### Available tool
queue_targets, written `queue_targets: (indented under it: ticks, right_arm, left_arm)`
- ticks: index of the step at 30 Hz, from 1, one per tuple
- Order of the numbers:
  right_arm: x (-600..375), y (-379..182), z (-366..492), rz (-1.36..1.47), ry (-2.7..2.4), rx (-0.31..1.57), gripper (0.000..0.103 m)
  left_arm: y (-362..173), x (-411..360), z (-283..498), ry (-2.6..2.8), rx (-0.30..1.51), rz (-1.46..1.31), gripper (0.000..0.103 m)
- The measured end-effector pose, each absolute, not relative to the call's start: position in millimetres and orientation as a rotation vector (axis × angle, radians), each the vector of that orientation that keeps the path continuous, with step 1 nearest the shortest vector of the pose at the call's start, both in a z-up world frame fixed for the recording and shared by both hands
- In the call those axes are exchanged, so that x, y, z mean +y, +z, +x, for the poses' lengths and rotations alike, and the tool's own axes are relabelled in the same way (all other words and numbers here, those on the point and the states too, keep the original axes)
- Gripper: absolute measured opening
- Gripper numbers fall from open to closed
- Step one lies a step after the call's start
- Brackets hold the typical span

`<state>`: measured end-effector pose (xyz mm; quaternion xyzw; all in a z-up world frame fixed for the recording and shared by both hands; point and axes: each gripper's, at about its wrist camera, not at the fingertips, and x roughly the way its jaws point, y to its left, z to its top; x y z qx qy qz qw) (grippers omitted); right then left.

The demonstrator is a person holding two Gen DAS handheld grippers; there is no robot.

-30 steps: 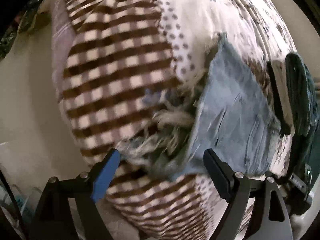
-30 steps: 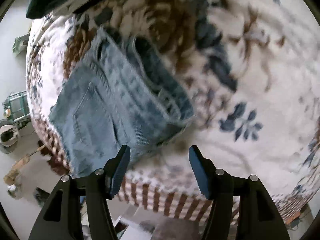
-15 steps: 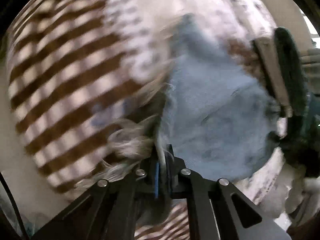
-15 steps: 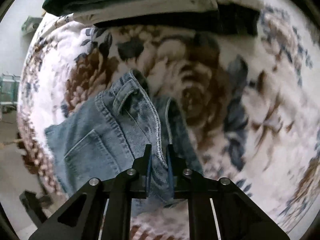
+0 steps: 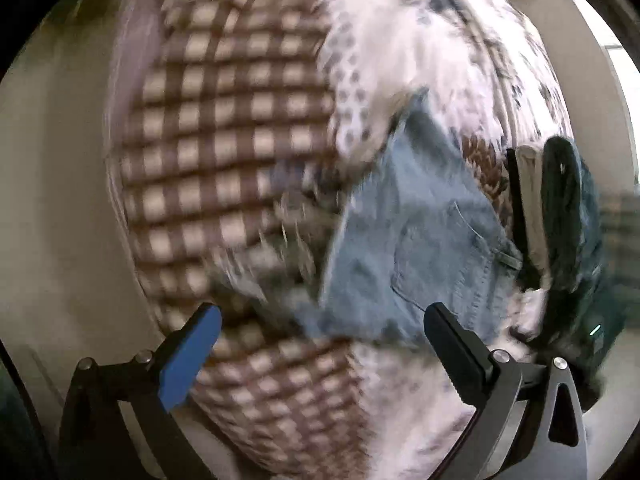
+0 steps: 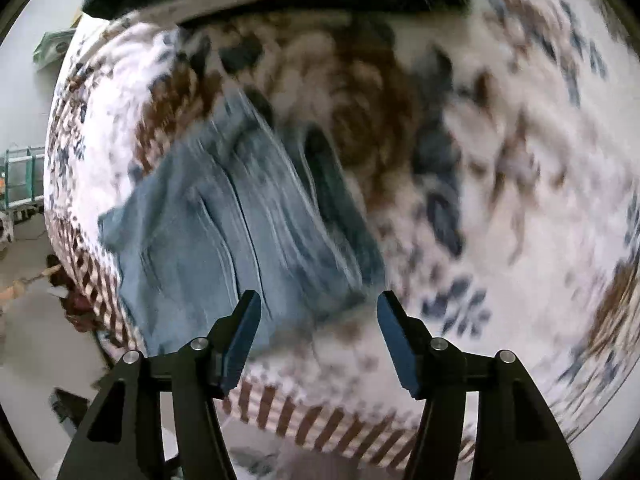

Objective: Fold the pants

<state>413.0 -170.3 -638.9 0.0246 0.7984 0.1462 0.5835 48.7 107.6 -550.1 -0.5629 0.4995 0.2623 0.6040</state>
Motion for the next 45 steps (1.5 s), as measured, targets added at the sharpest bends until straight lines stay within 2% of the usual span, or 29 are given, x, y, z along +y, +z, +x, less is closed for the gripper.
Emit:
queue_targets:
  ticks: [6,7,8,9,16,19,20,21,22,23,24,27,29,31,32,33,34,35,38,40,41,42,43,45]
  right_arm:
    - [-182.9,-680.6,384.6,0.221,0.283,1.965,0.065]
    - [-182.8,-684.4,383.3,0.233,0.281,1.963,0.068]
    - [-184.4,-688.9,383.8,0.255,0.285,1.960,0.077]
    - [-184.5,-692.0,384.9,0.271,0.281,1.957,0.079]
    - [-181.5,-720.2,388.4,0.368,0.225,2.000,0.079]
    - [-178.3,-730.3,388.9,0.410,0.214,2.011,0.079]
    - [-176.9,-732.7,389.1,0.424,0.221,2.011,0.078]
    - [-175.2,-733.2,389.0,0.432,0.222,2.002,0.074]
    - [-173.3,-732.0,388.3,0.434,0.219,1.982,0.070]
    - [-170.8,-730.4,387.5,0.427,0.226,1.965,0.059]
    - [-168.7,-727.7,386.4,0.417,0.231,1.943,0.054]
    - [-169.1,-719.1,383.9,0.417,0.233,1.905,0.045]
    - [-174.0,-713.3,381.6,0.448,0.230,1.895,0.045]
    - [-179.4,-713.7,381.5,0.485,0.230,1.918,0.050]
    - [-180.9,-717.9,381.0,0.494,0.239,1.938,0.061]
    - [-184.7,-720.7,381.0,0.497,0.243,1.953,0.066]
    - [-187.3,-724.8,381.2,0.514,0.253,1.971,0.066]
    - [-187.6,-731.2,379.3,0.529,0.272,1.994,0.066]
    - [-185.2,-741.8,377.2,0.541,0.281,2.022,0.066]
    - [-185.6,-743.9,377.8,0.560,0.267,2.011,0.066]
    - [-190.2,-742.9,378.1,0.575,0.254,1.986,0.059]
    - [-191.4,-741.3,377.6,0.581,0.244,1.967,0.052]
    - [-191.9,-740.4,378.2,0.584,0.245,1.950,0.048]
    - [-187.8,-728.6,377.4,0.531,0.273,1.909,0.040]
  left_arm:
    - [-580.5,87.3,54.5,0.624,1.099,-1.552,0.103]
    - [-584.8,88.8,57.8,0.629,1.076,-1.583,0.103]
    - [-588.7,91.1,62.8,0.644,1.072,-1.589,0.103]
    - [-594.3,94.4,67.2,0.673,1.074,-1.591,0.103]
    - [-628.5,100.8,79.0,0.782,1.181,-1.585,0.102]
    - [-628.3,101.1,82.7,0.828,1.184,-1.553,0.083]
    - [-625.4,101.3,83.5,0.850,1.180,-1.538,0.068]
    - [-623.2,101.1,85.9,0.857,1.180,-1.526,0.055]
    - [-619.3,101.5,88.1,0.859,1.189,-1.500,0.048]
    - [-614.3,101.9,91.3,0.850,1.194,-1.472,0.037]
    - [-610.4,102.4,92.7,0.838,1.190,-1.457,0.032]
    - [-599.7,103.8,98.2,0.804,1.172,-1.418,0.028]
    - [-594.0,105.7,96.5,0.777,1.125,-1.438,0.028]
    - [-590.8,108.0,94.3,0.715,1.065,-1.453,0.028]
    - [-593.0,109.6,92.0,0.687,1.047,-1.475,0.031]
    - [-596.9,112.7,88.1,0.683,1.037,-1.498,0.039]
    - [-605.1,113.6,82.7,0.674,1.015,-1.565,0.046]
    - [-611.5,114.6,78.3,0.665,1.016,-1.607,0.060]
    - [-629.0,111.2,79.9,0.655,1.023,-1.677,0.061]
    - [-626.2,110.5,87.5,0.665,1.039,-1.625,0.059]
    - [-623.5,109.8,91.4,0.676,1.047,-1.596,0.055]
    - [-620.6,108.9,93.9,0.684,1.051,-1.570,0.035]
    - [-615.1,108.7,97.4,0.669,1.040,-1.537,0.030]
    - [-603.4,107.9,101.5,0.652,1.048,-1.486,0.025]
